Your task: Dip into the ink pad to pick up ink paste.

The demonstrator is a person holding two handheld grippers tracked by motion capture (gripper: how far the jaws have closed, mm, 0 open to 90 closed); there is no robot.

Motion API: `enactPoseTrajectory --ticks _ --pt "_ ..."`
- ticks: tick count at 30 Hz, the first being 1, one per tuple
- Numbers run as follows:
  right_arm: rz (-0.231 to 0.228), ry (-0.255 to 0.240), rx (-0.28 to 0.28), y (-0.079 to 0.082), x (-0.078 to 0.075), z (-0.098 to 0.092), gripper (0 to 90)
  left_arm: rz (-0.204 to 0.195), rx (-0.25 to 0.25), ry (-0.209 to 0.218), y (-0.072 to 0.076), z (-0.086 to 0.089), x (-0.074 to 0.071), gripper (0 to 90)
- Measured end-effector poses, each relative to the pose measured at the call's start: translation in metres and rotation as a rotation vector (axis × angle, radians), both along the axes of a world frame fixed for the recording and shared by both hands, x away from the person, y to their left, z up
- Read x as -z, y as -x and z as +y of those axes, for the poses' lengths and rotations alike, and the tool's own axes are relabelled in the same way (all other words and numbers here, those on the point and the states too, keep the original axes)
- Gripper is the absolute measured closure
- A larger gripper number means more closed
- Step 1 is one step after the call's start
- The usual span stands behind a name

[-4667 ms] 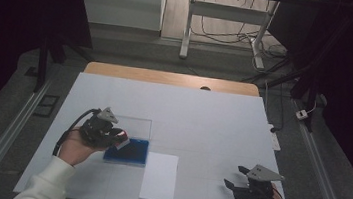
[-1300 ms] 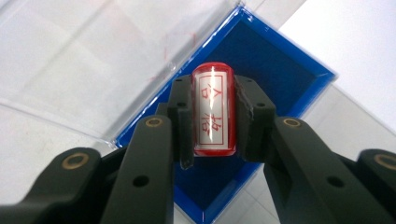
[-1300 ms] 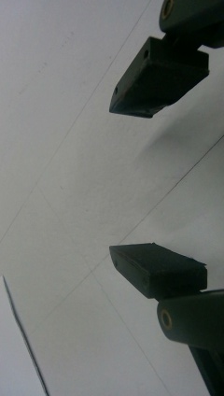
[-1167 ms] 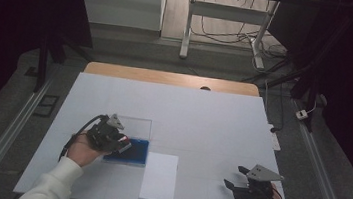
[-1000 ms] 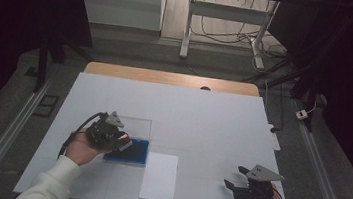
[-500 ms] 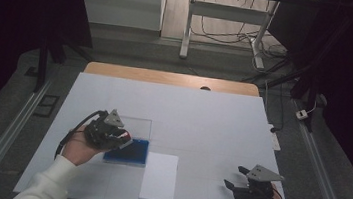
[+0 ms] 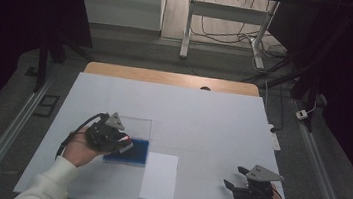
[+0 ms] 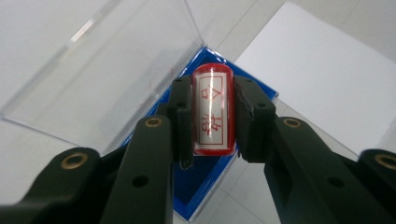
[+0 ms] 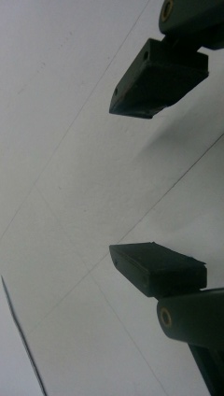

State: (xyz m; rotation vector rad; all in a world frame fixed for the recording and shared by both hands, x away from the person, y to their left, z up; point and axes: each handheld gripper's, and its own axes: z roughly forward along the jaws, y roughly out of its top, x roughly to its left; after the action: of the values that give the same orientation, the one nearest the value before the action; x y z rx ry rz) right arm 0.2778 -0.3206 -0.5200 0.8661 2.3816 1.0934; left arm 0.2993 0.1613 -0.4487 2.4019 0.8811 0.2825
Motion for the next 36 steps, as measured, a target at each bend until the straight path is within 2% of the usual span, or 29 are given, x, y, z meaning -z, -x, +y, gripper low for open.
enactPoseTrajectory --ticks 7,16,28,36 --pt "0.003 0.001 -0.002 0.0 0.0 -0.001 26.8 0.026 -0.002 -0.033 -0.007 -0.007 0.014 70.1" --pt "0.006 0.004 -0.001 0.0 0.0 -0.001 26.8 0.037 0.003 -0.069 -0.012 -0.014 0.021 70.1" --pt "0.002 0.004 0.001 0.0 0.0 -0.002 26.9 0.07 -0.001 -0.084 -0.015 -0.016 0.027 70.1" --pt "-0.001 0.004 0.002 0.0 -0.001 -0.002 26.9 0.094 -0.01 -0.076 -0.017 -0.014 0.027 70.3"
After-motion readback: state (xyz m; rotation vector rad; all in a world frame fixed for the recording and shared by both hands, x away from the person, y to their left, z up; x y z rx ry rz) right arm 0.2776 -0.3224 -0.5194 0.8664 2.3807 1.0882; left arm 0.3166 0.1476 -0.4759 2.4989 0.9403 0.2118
